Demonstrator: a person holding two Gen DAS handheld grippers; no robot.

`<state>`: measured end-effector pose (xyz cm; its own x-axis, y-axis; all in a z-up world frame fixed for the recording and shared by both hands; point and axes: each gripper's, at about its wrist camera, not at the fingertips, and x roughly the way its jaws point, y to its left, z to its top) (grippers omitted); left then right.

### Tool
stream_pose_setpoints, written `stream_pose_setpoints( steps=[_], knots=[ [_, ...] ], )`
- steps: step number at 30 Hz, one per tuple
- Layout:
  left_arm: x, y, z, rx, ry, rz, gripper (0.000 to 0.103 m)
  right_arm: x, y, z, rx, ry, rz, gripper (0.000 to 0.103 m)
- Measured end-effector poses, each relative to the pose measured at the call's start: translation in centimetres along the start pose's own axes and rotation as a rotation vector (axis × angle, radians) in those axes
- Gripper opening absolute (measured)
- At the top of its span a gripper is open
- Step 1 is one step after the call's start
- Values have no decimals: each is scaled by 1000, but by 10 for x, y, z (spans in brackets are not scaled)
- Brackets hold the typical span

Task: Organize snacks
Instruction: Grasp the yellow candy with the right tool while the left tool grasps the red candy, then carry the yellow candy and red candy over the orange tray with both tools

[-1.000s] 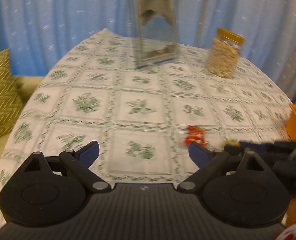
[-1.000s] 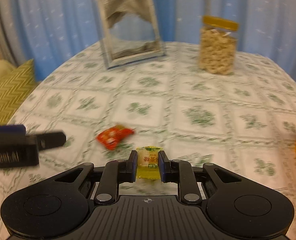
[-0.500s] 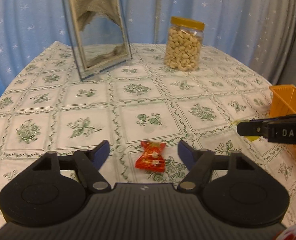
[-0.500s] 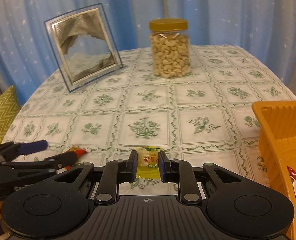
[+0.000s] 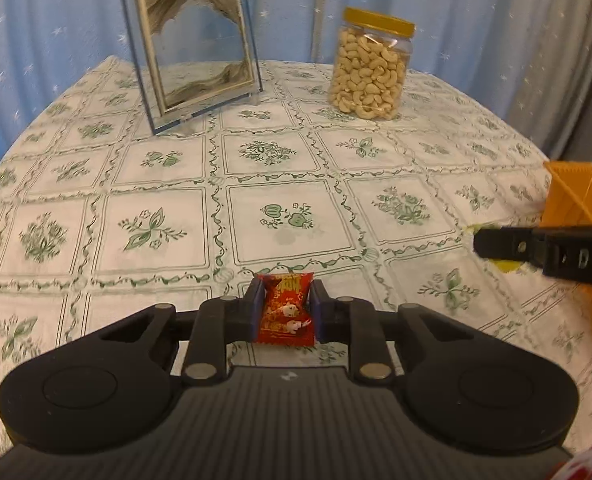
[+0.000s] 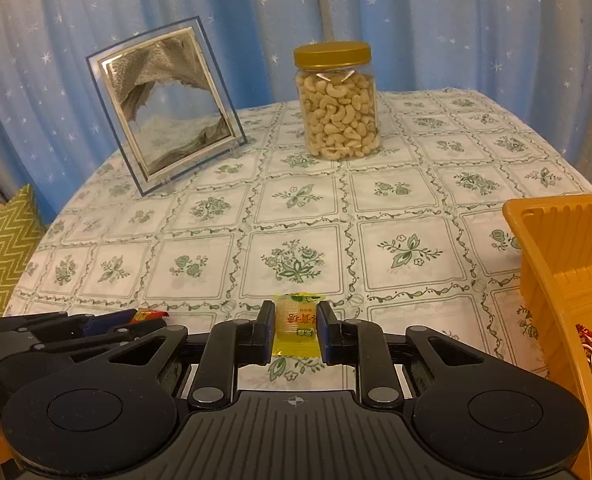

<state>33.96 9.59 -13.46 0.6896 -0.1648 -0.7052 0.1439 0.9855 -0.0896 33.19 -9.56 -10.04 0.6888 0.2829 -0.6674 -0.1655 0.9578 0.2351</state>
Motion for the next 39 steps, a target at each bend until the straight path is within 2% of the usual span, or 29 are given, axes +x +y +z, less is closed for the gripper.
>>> stream_pose_setpoints(
  steps=[6,16,29,39],
  knots=[
    [-28,-13,-3,-51,-14,-8,20,-27,3,-14,-28,-7,8,22],
    [-94,-55,-29,-81,-59,-16,19,-102,-6,-45,-25,-61,17,22],
    [-180,-102,-64,-165,-108,-52,19,-197,-29,-76,26,-120,-32,22],
    [-229,-144,-79,-158,-130,-101,19,-264,-43,-95,33,-193,-76,22]
  ],
)
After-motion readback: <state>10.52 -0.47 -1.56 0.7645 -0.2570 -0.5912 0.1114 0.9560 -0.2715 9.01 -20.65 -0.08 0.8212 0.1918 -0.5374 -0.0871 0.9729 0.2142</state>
